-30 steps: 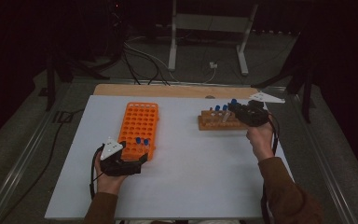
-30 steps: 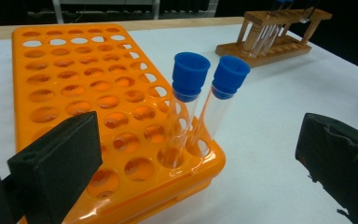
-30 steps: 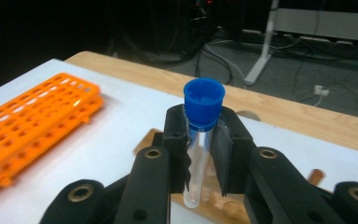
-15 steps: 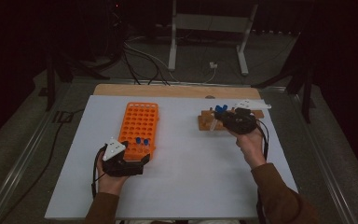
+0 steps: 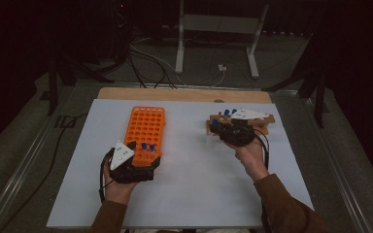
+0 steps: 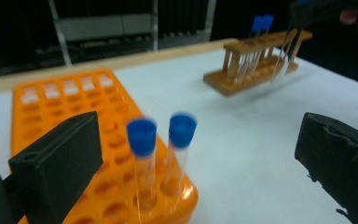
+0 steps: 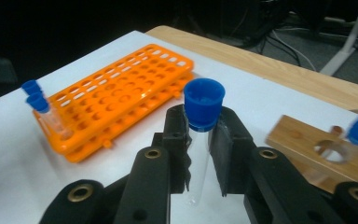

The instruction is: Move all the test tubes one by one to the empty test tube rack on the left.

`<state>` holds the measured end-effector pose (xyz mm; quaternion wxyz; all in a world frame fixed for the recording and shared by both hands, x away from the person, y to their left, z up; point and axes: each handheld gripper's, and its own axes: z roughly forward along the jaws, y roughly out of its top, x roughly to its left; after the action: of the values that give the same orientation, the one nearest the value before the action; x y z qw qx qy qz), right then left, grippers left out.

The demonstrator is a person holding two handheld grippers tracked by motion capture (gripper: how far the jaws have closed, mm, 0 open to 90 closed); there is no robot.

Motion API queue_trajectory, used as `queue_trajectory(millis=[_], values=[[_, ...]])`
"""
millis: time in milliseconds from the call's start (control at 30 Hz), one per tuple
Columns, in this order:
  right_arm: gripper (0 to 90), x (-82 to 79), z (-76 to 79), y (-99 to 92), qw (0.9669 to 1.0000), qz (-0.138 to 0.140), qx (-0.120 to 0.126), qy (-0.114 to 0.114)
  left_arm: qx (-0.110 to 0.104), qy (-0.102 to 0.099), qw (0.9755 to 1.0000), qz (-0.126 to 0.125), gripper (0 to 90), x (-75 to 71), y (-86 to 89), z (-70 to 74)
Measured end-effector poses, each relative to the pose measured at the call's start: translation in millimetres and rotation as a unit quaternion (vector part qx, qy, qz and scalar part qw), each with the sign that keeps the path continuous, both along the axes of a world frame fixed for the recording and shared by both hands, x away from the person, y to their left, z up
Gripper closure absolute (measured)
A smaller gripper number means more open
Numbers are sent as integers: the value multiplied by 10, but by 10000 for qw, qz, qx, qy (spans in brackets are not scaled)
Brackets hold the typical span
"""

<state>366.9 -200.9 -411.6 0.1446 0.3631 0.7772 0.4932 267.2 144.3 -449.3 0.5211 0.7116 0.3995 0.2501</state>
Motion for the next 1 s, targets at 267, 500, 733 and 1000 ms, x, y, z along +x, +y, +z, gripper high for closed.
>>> queue_trajectory(millis=[267,500,733,1000], values=[[766,-95,40,193,9995,315,-8,12,-11,-190,9989,-419,27,-1,-323,194],[766,-198,66,372,9979,645,56,45,117,64,9972,-736,28,174,-667,181],[766,-278,78,480,9961,874,72,44,77,241,9974,-680,174,299,-835,70],[765,-312,84,541,9947,1014,143,109,161,214,9966,-779,535,341,-916,18]])
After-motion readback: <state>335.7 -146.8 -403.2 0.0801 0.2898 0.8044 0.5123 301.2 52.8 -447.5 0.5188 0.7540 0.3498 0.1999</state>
